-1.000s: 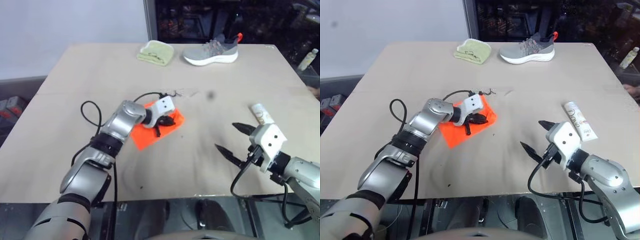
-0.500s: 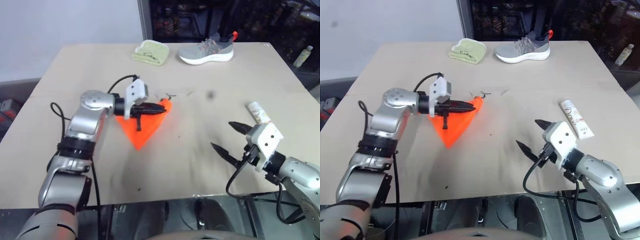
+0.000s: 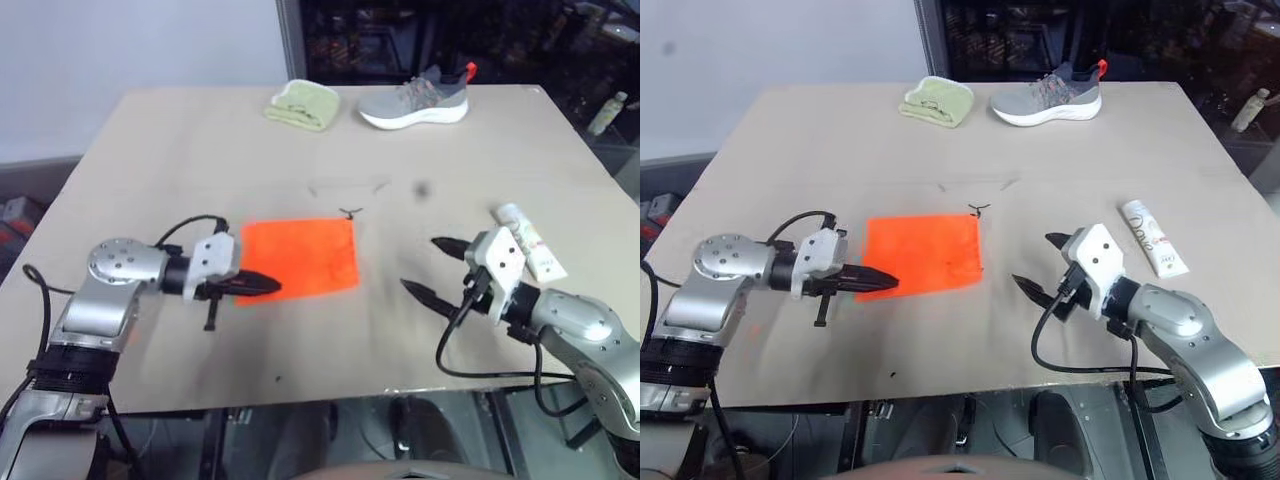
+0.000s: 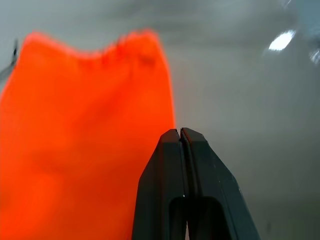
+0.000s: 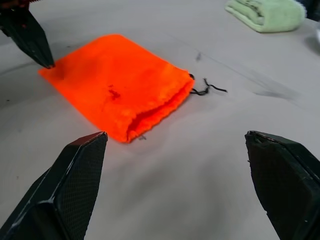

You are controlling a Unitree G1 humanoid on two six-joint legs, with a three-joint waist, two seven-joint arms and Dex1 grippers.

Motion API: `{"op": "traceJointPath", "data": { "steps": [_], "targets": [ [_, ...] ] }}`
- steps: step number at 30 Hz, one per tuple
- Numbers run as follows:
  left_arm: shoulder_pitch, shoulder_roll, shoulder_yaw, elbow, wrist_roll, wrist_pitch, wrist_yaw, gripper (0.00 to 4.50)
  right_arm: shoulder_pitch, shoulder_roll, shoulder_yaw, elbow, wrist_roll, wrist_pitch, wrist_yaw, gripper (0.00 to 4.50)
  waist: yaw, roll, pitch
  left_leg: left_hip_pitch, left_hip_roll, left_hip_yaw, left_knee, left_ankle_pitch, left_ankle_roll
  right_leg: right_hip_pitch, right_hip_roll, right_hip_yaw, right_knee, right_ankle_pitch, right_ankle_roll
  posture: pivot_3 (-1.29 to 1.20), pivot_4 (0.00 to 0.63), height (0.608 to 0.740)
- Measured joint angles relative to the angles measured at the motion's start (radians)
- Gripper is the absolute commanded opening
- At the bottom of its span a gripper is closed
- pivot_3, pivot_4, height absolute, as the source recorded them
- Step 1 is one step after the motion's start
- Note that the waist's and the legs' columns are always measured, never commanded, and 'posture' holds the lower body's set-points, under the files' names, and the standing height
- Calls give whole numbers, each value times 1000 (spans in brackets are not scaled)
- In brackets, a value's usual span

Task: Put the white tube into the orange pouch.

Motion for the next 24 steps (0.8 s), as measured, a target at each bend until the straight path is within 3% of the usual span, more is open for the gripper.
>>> {"op": "traceJointPath", "data": {
  "steps": [3, 7, 15, 18, 24],
  "targets": [
    [-20, -8, 3, -92, -99, 208, 41, 757, -5, 0, 2, 29, 2, 2, 8, 4500, 8, 0, 0, 0, 0, 0, 0, 0, 0, 0, 0, 0, 0, 1, 1, 0, 150, 740],
    [-93, -75, 1, -264, -171, 420, 191, 2616, -13, 0, 0, 46, -2, 0, 2, 4500, 7, 0, 0, 0, 0, 0, 0, 0, 0, 0, 1, 0, 1, 1, 1, 0, 150, 740],
    [-362, -148, -223, -391, -173, 934, 423, 2616, 18, -7, -34, 27, -6, 5, -23, 4500, -3, -1, 0, 1, -1, 0, 2, 0, 0, 0, 2, 0, 4, -1, 4, 0, 150, 740],
    [-436, -150, -399, -363, -25, 913, 472, 2616, 22, -8, -44, 9, -11, 20, -45, 4500, -12, -1, 0, 1, -2, 1, 2, 0, 0, 0, 2, 2, 5, 0, 2, 0, 150, 740],
    [-439, -210, -559, -211, 124, 739, 445, 2616, 30, -7, -46, -9, -18, 27, -66, 4500, -17, -1, 0, 0, -1, 2, 1, 0, 0, -2, 2, 3, 5, 0, 2, 0, 150, 740]
  ]
}}
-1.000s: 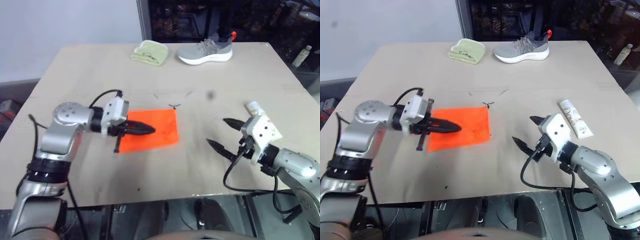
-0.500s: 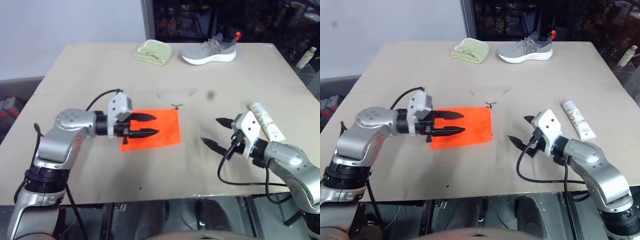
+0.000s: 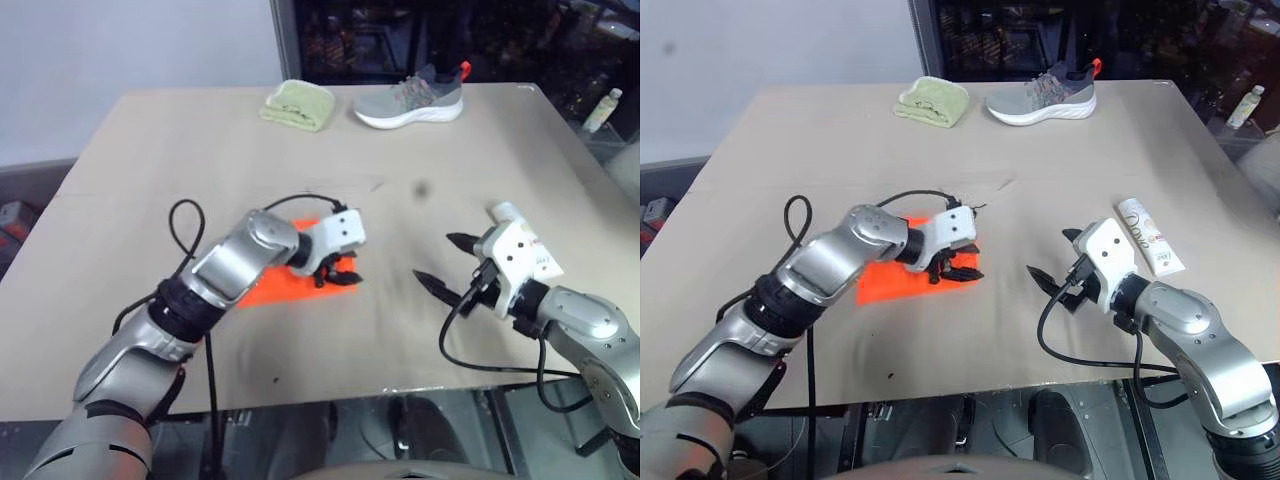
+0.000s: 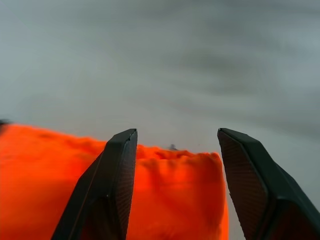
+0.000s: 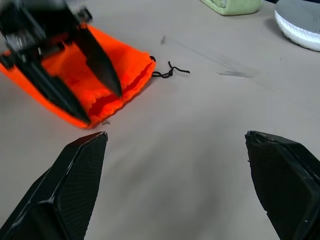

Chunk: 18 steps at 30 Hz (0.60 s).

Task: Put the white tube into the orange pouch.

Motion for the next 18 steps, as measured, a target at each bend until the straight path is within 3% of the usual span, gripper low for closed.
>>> {"op": "traceJointPath", "data": {
  "steps": [2, 8, 15, 18],
  "targets": [
    [3, 24, -9, 7, 22, -66, -45, 2616, 0, 0, 0, -6, -1, 1, -1, 4500, 0, 0, 0, 0, 0, 0, 0, 0, 0, 0, 0, 0, 0, 0, 0, 0, 150, 740],
    [116, 286, 33, 47, 38, -309, -305, 2616, 11, -3, -3, -21, -1, 14, 1, 4500, -3, 0, 0, 1, 2, 3, -3, 0, 0, -2, 0, 1, 0, 0, 0, 0, 150, 740],
    [238, 365, 164, 76, 11, -396, -395, 2616, -4, -1, 4, -14, -5, 8, 8, 4500, 4, 0, 0, 0, 1, 3, -2, 0, 0, -1, -1, 1, -3, 0, 0, 0, 150, 740],
    [304, 362, 307, 71, -107, -344, -401, 2616, -18, 0, 11, 0, -11, -6, 23, 4500, 1, 0, 0, 0, 2, 2, -2, 0, 0, -1, -1, 0, -2, 0, 0, 0, 150, 740]
  ]
}}
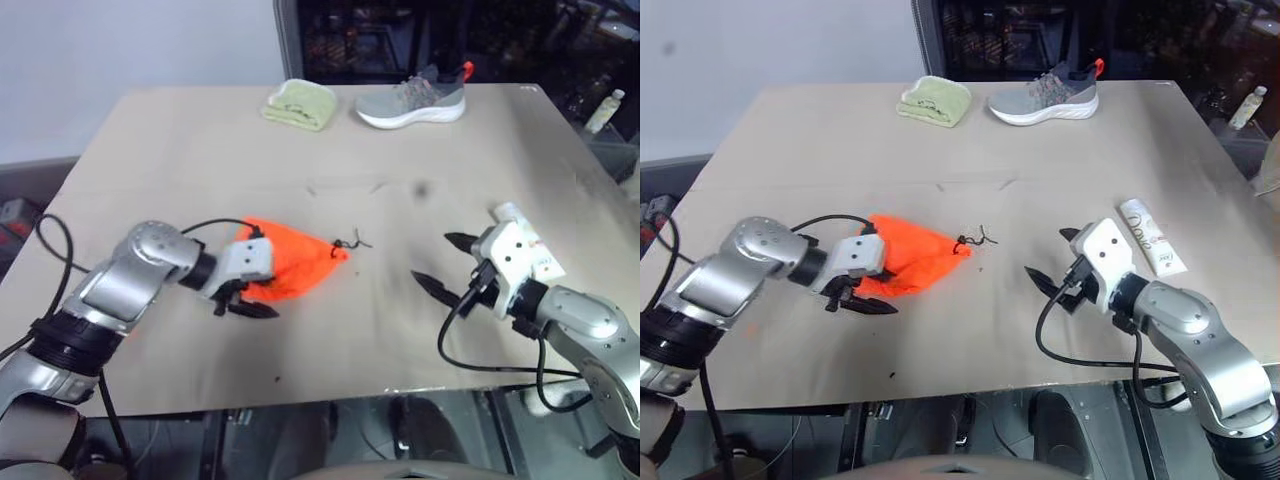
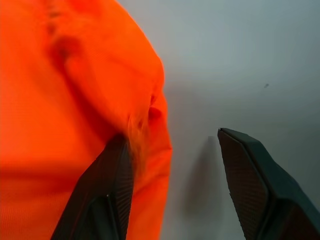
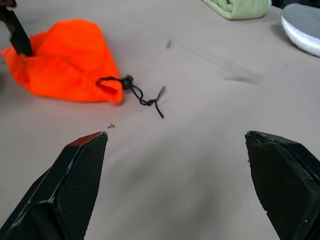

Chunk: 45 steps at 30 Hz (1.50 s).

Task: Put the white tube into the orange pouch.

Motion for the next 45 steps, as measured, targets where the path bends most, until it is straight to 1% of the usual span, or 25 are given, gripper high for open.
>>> {"op": "traceJointPath", "data": {
  "steps": [2, 4, 6, 8, 10, 11, 14, 15, 18, 21, 22, 23, 26, 28, 29, 31, 32, 34, 36, 37, 39, 40, 41, 45],
  "targets": [
    [13, -7, 92, -6, -75, 85, 22, 2616, -10, 1, 8, 6, -2, -7, 8, 4500, 0, 0, 0, 0, 0, -1, 0, 0, 0, 0, 0, -1, 0, 0, 0, 0, 150, 740],
    [23, -3, 150, -24, -106, 171, 65, 2616, -12, 2, 14, 10, -2, -17, 21, 4500, -1, 0, 0, 0, 0, -1, 0, 0, 0, 0, 0, -1, 1, 0, 1, 0, 150, 740],
    [59, 13, 171, -40, -106, 217, 94, 2616, -15, 2, 20, 13, -4, -25, 28, 4500, -2, 0, 0, 1, 0, 0, 0, 0, 0, 0, 0, 0, 1, 0, 1, 0, 150, 740],
    [108, 24, 169, -58, -96, 260, 123, 2616, -14, 1, 20, 26, -8, -32, 35, 4500, -4, 0, 0, 1, 0, 1, 0, 0, 0, 0, 0, 1, 1, 0, 0, 0, 150, 740],
    [124, 22, 155, -65, -75, 287, 159, 2616, -15, 1, 21, 36, -9, -36, 43, 4500, -2, 0, 0, 1, 0, 1, 0, 0, 0, 0, 0, 1, 1, 0, 0, 0, 150, 740],
    [122, 11, 131, -65, -35, 289, 200, 2616, -17, 1, 22, 42, -9, -40, 47, 4500, 2, 0, 0, 1, 0, 0, 0, 0, 0, 0, 0, 0, 1, 0, 0, 0, 150, 740],
    [51, -111, 90, -15, 45, 283, 327, 2616, -28, 1, 31, 51, -14, -44, 54, 4500, 21, 1, -1, 2, -1, -1, 2, 0, 0, 2, 0, -2, 1, 0, 0, 0, 150, 740],
    [12, -170, 78, 29, 84, 264, 385, 2616, -35, 1, 35, 51, -15, -46, 58, 4500, 28, 1, -1, 3, -1, 0, 3, 0, 0, 4, 0, -3, 1, -1, 2, 0, 150, 740],
    [-80, -236, 43, 170, 159, 173, 462, 2616, -38, 0, 35, 50, -16, -46, 65, 4500, 29, 0, -2, 8, -1, -1, 2, 0, 0, 10, 0, -3, 1, -1, 2, 0, 150, 740],
    [-214, -296, 12, 395, 241, 37, 514, 2616, -30, -2, 31, 48, -15, -44, 66, 4500, 26, 0, -1, 13, -1, -1, 0, 0, 0, 13, 0, -2, 0, -2, 3, 0, 150, 740],
    [-282, -325, -7, 520, 289, -53, 535, 2616, -30, -2, 30, 48, -15, -43, 66, 4500, 26, 0, -1, 13, -1, -1, 0, 0, 0, 14, 0, -2, 0, -2, 3, 0, 150, 740],
    [-300, -327, -15, 553, 306, -84, 543, 2616, -31, -2, 31, 47, -14, -43, 66, 4500, 25, -1, -1, 13, -1, -1, 0, 0, 0, 14, 0, -2, 0, -2, 3, 0, 150, 740],
    [-407, -356, -34, 782, 380, -280, 555, 2616, -28, -3, 30, 44, -15, -41, 64, 4500, 19, -1, -1, 13, -2, 1, -2, 0, 0, 12, 0, 0, -1, 0, 0, 0, 150, 740],
    [-421, -355, -27, 822, 381, -319, 524, 2616, -28, -3, 30, 44, -16, -39, 63, 4500, 14, -1, -1, 12, -1, 3, -3, 0, 0, 12, 0, 1, -2, 0, 0, 0, 150, 740],
    [-423, -348, -13, 828, 359, -317, 463, 2616, -29, -2, 31, 41, -15, -37, 62, 4500, 10, -1, -1, 11, -1, 4, -3, 0, 0, 11, 0, 0, -2, 0, 0, 0, 150, 740],
    [-384, -306, 27, 754, 278, -256, 318, 2616, -34, 0, 35, 34, -14, -35, 59, 4500, -3, -1, -1, 3, -1, 6, -2, 0, 0, 3, 0, 1, -1, 0, 0, 0, 150, 740],
    [-329, -261, 71, 646, 196, -162, 228, 2616, -37, 4, 38, 30, -13, -34, 57, 4500, -10, -2, -1, -2, 0, 5, -1, 0, 0, -4, 0, 3, 2, 1, 0, 0, 150, 740],
    [-236, -183, 142, 459, 66, -2, 121, 2616, -33, 6, 37, 28, -7, -32, 59, 4500, -25, -3, 0, -2, 0, 5, 0, 0, 1, -5, -1, 5, 6, 0, 0, 0, 150, 740],
    [-126, -99, 238, 237, -53, 142, 78, 3136, -36, 8, 34, 25, 37, -27, 88, 4500, -30, -3, 1, -1, 0, 5, -2, -1, 1, -5, -1, 5, 5, 0, 0, 0, 150, 740],
    [-71, -68, 293, 109, -112, 220, 77, 3433, -36, 11, 31, 23, 74, -22, 109, 4500, -28, -3, 1, 0, 0, 5, -2, -1, 2, -4, -1, 5, 4, 0, 0, 0, 150, 740],
    [-11, -57, 337, -24, -158, 280, 99, 4286, -39, 14, 30, 18, 111, -19, 128, 4500, -20, -2, 1, 1, 0, 4, -2, -1, 2, -3, -1, 4, 4, 0, 0, 0, 150, 740],
    [42, -59, 345, -112, -163, 290, 136, 4403, -40, 12, 30, 9, 129, -18, 141, 4500, -15, -2, 1, 1, 0, 4, -2, -1, 2, -2, -1, 4, 3, 0, 0, 0, 150, 740],
    [82, -75, 338, -171, -161, 292, 172, 4403, -41, 9, 31, 0, 132, -22, 150, 4500, -7, -2, 1, 2, 1, 5, -1, -1, 2, -2, -1, 4, 2, 0, 0, 0, 150, 740],
    [172, -111, 321, -289, -132, 286, 279, 4403, -45, 3, 37, -16, 122, -42, 155, 4500, 2, -3, 0, 2, 1, 4, 2, -1, 1, 0, -1, 3, 3, -1, -2, 0, 150, 740]
  ]
}}
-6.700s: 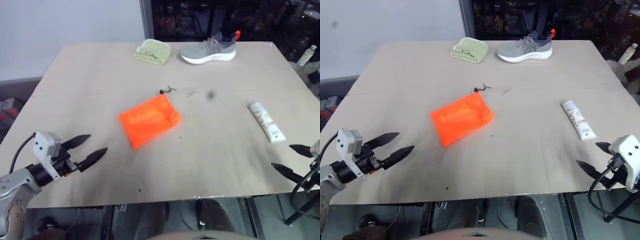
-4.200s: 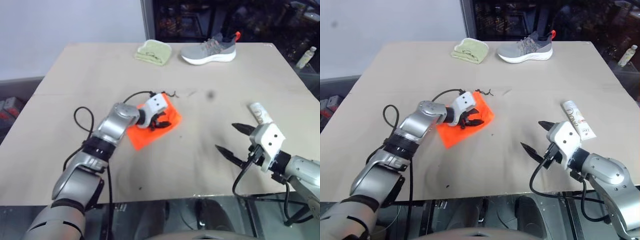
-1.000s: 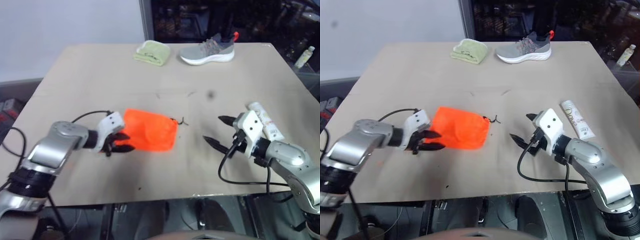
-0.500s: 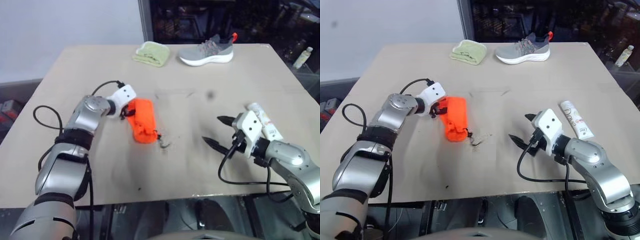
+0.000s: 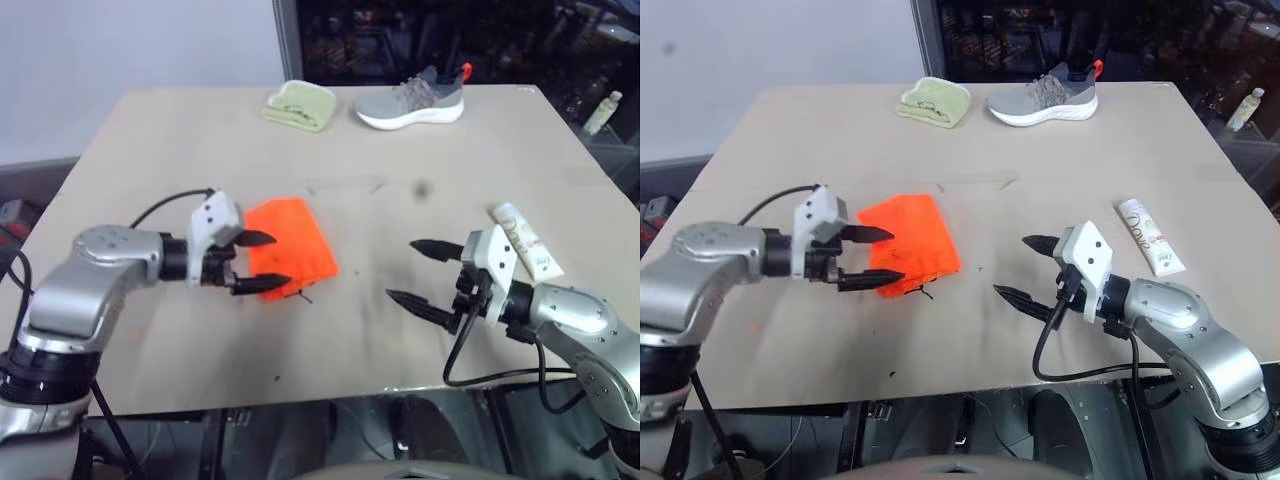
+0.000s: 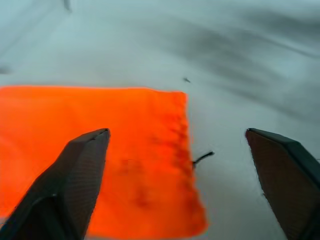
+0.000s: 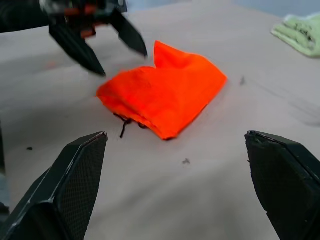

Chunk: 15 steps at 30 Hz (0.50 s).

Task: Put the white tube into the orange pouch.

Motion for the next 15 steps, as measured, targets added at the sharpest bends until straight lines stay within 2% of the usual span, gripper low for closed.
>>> {"op": "traceJointPath", "data": {
  "steps": [7, 11, 15],
  "targets": [
    [164, 27, -44, -64, 207, -151, 152, 4403, -3, -18, 4, -14, -22, -21, 12, 4500, 0, 0, 0, -1, 0, 2, -3, 0, 0, -3, 0, 1, -1, 1, 1, 0, 150, 740],
    [188, 30, -42, -62, 251, -200, 180, 4403, 0, -18, 5, -15, -39, -30, 5, 4500, 2, 0, 0, -1, 0, 2, -3, 0, 0, -3, -1, 1, -2, 0, 0, 0, 150, 740],
    [184, 42, -43, -6, 327, -329, 198, 4403, 1, -15, 14, -15, -60, -42, -5, 4500, 2, 0, 0, -1, 0, 2, -3, 0, 0, -3, 0, 1, -2, 0, 0, 0, 150, 740]
  ]
}}
